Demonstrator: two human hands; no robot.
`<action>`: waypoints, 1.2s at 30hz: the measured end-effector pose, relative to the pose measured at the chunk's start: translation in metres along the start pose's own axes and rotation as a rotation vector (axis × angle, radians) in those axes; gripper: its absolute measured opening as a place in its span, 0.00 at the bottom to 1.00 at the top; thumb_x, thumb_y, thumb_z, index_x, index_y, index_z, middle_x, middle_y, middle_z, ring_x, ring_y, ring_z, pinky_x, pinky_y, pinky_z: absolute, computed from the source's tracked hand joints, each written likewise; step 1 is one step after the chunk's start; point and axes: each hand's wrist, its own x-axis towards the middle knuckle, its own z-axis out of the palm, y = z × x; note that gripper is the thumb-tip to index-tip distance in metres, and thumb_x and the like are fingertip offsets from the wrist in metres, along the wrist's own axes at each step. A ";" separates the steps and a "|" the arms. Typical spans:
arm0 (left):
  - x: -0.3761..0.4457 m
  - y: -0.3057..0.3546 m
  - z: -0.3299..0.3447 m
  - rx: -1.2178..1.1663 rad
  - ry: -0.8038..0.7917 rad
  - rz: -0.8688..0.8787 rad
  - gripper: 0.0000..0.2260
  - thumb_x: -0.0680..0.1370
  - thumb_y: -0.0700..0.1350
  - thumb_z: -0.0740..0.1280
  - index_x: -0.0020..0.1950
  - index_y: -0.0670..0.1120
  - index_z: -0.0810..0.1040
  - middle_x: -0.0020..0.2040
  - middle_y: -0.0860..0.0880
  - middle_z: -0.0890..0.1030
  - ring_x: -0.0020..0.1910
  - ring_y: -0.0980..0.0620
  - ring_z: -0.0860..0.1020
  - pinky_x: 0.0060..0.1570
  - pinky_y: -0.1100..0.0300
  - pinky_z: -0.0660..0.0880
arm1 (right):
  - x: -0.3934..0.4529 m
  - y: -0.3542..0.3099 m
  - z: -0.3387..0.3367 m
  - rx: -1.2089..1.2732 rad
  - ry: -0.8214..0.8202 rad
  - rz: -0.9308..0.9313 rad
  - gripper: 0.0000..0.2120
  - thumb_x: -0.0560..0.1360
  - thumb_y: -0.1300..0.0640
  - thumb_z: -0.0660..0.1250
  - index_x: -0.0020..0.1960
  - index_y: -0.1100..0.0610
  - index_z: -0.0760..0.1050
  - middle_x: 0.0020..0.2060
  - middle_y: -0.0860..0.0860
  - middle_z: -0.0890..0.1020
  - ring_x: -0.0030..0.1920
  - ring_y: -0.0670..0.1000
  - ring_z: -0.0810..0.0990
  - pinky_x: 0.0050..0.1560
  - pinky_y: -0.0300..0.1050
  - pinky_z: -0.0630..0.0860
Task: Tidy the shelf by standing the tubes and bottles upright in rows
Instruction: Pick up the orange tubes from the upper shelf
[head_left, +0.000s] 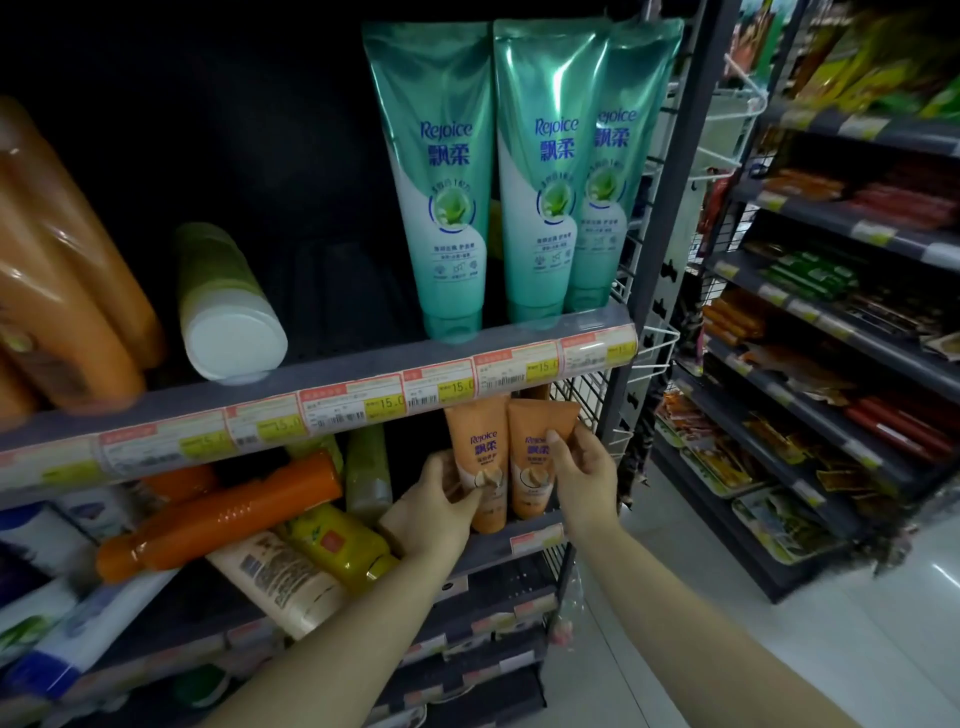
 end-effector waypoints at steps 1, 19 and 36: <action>0.002 0.001 0.001 -0.003 -0.006 -0.007 0.18 0.72 0.49 0.72 0.58 0.55 0.70 0.51 0.58 0.79 0.52 0.58 0.77 0.51 0.62 0.73 | 0.002 -0.001 0.001 0.014 0.005 0.011 0.09 0.78 0.57 0.64 0.57 0.57 0.76 0.45 0.50 0.83 0.46 0.49 0.83 0.48 0.42 0.81; 0.004 -0.005 -0.005 0.061 -0.137 0.056 0.23 0.72 0.42 0.71 0.65 0.49 0.71 0.57 0.49 0.80 0.57 0.52 0.78 0.57 0.51 0.76 | 0.010 0.004 -0.002 -0.254 -0.022 -0.015 0.16 0.80 0.50 0.59 0.65 0.54 0.68 0.45 0.41 0.78 0.43 0.35 0.75 0.39 0.28 0.71; 0.004 0.011 -0.017 0.149 -0.150 0.063 0.18 0.72 0.52 0.71 0.60 0.48 0.76 0.59 0.51 0.79 0.57 0.53 0.77 0.53 0.60 0.74 | -0.003 0.017 -0.005 -0.421 -0.065 0.009 0.12 0.78 0.48 0.61 0.57 0.54 0.73 0.47 0.48 0.82 0.47 0.46 0.80 0.45 0.40 0.74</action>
